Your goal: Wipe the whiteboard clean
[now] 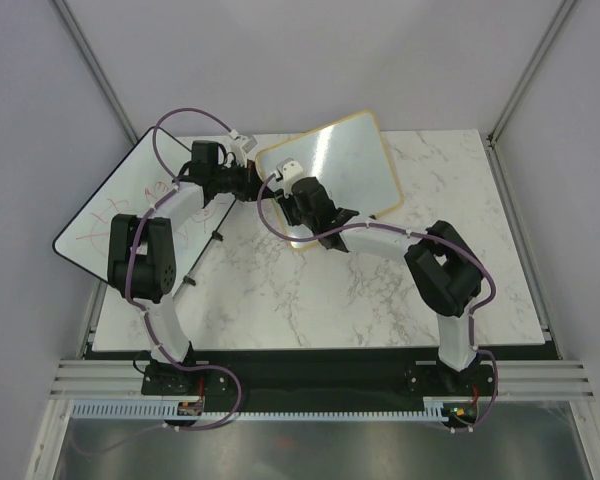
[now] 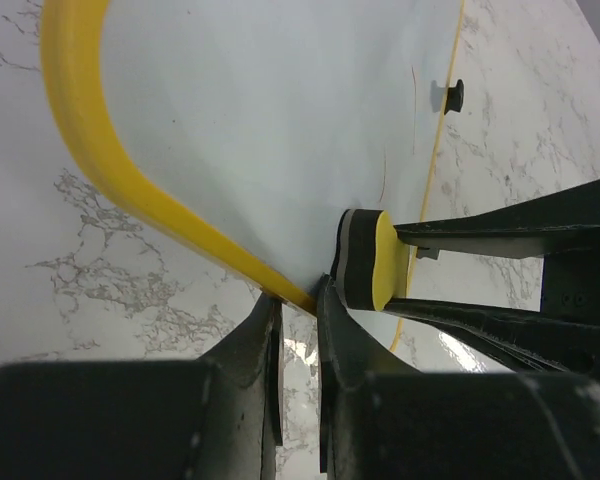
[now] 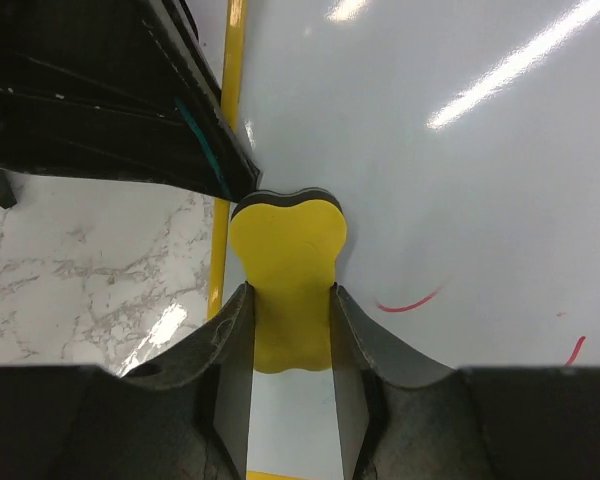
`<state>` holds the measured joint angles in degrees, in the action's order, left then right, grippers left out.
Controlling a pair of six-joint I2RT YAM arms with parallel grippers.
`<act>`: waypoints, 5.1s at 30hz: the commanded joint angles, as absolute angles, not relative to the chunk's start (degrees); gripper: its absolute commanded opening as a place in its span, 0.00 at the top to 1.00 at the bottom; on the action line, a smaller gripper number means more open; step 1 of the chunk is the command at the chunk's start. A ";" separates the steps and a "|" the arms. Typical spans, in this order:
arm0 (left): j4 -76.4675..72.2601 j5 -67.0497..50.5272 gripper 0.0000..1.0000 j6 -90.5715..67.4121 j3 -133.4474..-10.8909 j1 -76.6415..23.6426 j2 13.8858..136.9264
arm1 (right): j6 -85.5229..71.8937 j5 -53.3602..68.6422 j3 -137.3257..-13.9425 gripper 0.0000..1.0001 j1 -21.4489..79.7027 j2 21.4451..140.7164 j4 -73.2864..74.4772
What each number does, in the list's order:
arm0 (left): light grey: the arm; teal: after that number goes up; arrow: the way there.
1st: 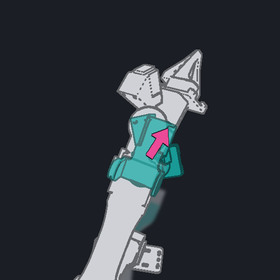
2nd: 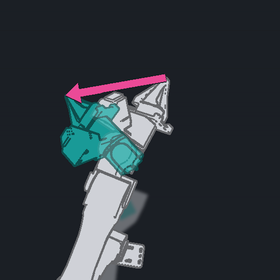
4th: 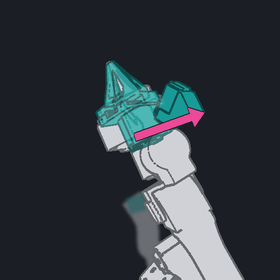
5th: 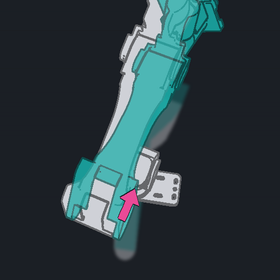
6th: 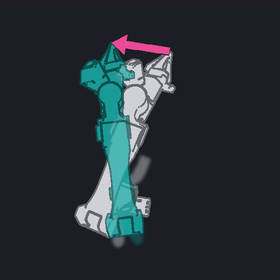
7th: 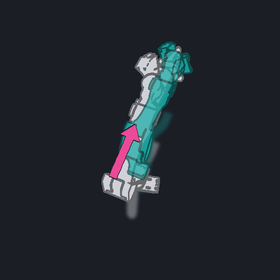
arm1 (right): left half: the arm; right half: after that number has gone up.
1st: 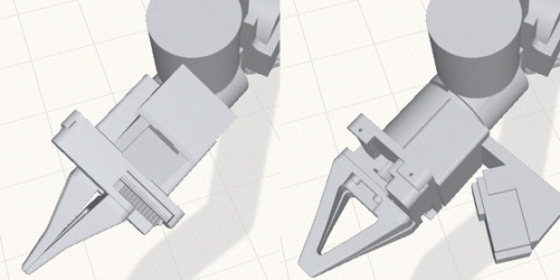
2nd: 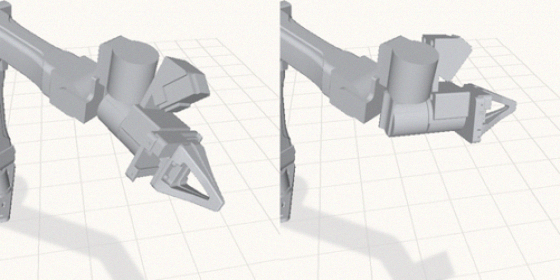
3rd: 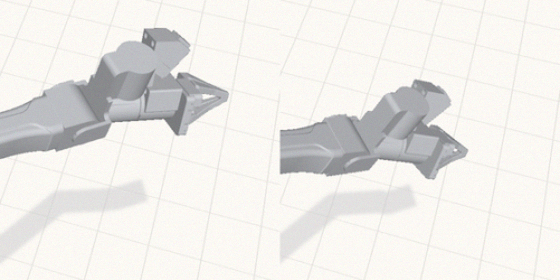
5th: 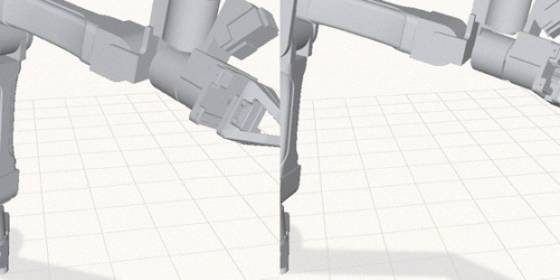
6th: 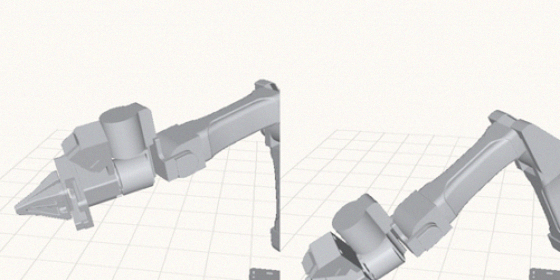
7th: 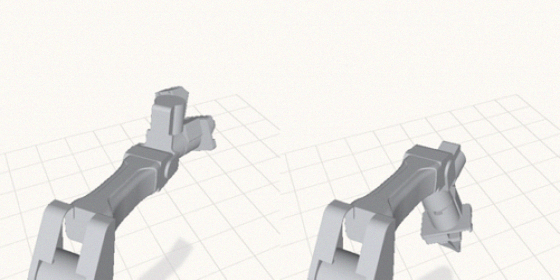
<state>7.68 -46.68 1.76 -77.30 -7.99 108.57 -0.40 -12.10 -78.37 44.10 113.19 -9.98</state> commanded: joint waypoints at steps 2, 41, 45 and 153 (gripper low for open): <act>6.68 -47.37 0.96 11.95 -79.63 -9.32 107.67 | -2.81 -10.89 -75.15 1.00 39.65 114.78 -4.93; 8.17 -47.20 0.96 13.53 -80.24 -9.32 107.58 | -16.34 -18.45 -69.70 1.00 31.65 112.24 2.09; 8.26 -47.02 0.97 13.80 -80.16 -9.32 107.58 | -17.66 -23.81 -70.05 1.00 28.22 113.29 4.57; 3.08 -58.10 0.98 -0.97 -90.88 -8.44 123.05 | -9.84 -32.07 -78.23 1.00 25.07 115.40 1.23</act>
